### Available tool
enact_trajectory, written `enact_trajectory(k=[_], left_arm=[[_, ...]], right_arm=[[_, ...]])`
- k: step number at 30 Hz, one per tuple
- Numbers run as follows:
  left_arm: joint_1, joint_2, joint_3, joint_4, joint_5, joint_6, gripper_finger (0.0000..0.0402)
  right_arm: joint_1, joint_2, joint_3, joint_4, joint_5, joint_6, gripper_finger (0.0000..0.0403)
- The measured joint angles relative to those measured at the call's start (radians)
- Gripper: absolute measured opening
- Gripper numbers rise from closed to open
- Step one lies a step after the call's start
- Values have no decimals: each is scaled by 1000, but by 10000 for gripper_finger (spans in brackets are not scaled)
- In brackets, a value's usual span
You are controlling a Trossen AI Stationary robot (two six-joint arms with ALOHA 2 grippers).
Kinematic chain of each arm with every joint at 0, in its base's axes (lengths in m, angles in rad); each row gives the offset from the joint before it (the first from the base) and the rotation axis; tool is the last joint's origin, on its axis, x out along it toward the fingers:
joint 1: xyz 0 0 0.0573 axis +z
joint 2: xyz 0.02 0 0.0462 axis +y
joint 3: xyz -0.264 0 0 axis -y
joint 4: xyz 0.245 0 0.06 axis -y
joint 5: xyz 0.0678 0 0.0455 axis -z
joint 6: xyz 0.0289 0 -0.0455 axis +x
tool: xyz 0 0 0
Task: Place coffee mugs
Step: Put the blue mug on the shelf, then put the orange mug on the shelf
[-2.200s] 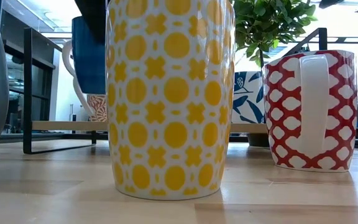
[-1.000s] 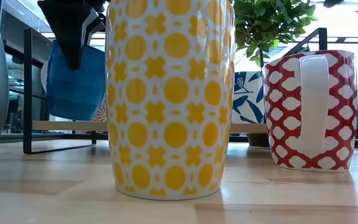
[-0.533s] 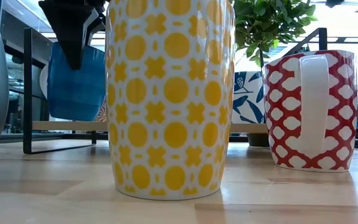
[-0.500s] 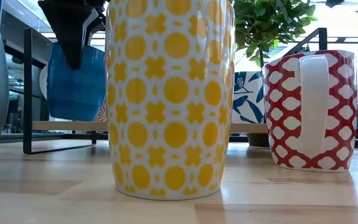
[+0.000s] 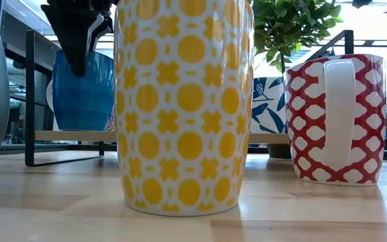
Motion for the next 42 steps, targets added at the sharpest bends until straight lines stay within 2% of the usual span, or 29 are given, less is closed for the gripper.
enact_trajectory(k=[11, 18, 29, 32, 37, 42], left_arm=[[0, 0, 10, -32, 0, -3, 60], [1, 0, 63, -46, 0, -2, 76], [1, 0, 183, -172, 2, -46, 99], [-1, 0, 233, -182, 40, -27, 99], [-28, 0, 290, -181, 170, 69, 99], [-67, -57, 293, -182, 178, 169, 99]], right_arm=[[0, 0, 0, 0, 0, 0, 106], [0, 0, 0, 0, 0, 0, 106], [0, 0, 0, 0, 0, -19, 106], [0, 0, 0, -2, 0, -19, 106], [0, 0, 0, -28, -29, -9, 106], [0, 0, 0, -77, -76, 66, 106]])
